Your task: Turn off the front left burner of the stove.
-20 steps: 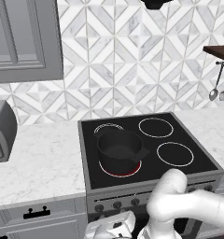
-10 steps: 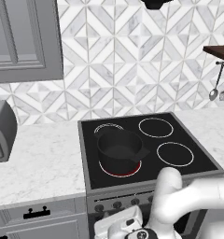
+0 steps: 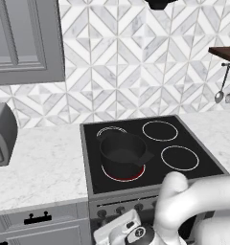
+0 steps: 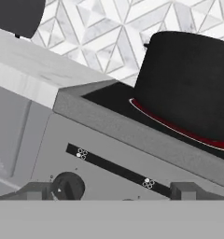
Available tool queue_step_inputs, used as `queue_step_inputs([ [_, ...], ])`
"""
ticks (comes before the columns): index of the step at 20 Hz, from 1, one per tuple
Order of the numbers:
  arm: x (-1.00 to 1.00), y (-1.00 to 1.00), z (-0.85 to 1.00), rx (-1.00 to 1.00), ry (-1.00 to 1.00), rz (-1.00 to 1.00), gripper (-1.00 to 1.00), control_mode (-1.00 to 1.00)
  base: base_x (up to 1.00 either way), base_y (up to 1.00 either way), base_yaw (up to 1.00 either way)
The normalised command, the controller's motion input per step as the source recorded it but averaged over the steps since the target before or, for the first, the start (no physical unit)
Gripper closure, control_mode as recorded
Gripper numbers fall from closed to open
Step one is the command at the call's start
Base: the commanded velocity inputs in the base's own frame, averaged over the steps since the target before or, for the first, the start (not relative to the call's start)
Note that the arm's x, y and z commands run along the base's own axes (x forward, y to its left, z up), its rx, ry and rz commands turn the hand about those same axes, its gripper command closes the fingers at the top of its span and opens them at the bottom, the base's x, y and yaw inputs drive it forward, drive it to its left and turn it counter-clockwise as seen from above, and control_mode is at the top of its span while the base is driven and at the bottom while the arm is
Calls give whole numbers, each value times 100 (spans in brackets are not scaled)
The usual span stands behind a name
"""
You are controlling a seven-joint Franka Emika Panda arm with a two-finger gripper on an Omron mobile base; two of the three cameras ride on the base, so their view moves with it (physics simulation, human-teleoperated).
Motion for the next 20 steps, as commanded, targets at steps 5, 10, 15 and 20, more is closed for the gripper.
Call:
queue_step_inputs([
  [5,5,30,-39,1,-5,0,-100,-100,0,0,0],
  [10,20,0,-7,0,-7,0,-100,-100,0,0,0],
  [15,25,0,-6,0,-4,0,-100,-100,0,0,0],
  [20,31,0,-3,0,0,0,-100,-100,0,0,0],
])
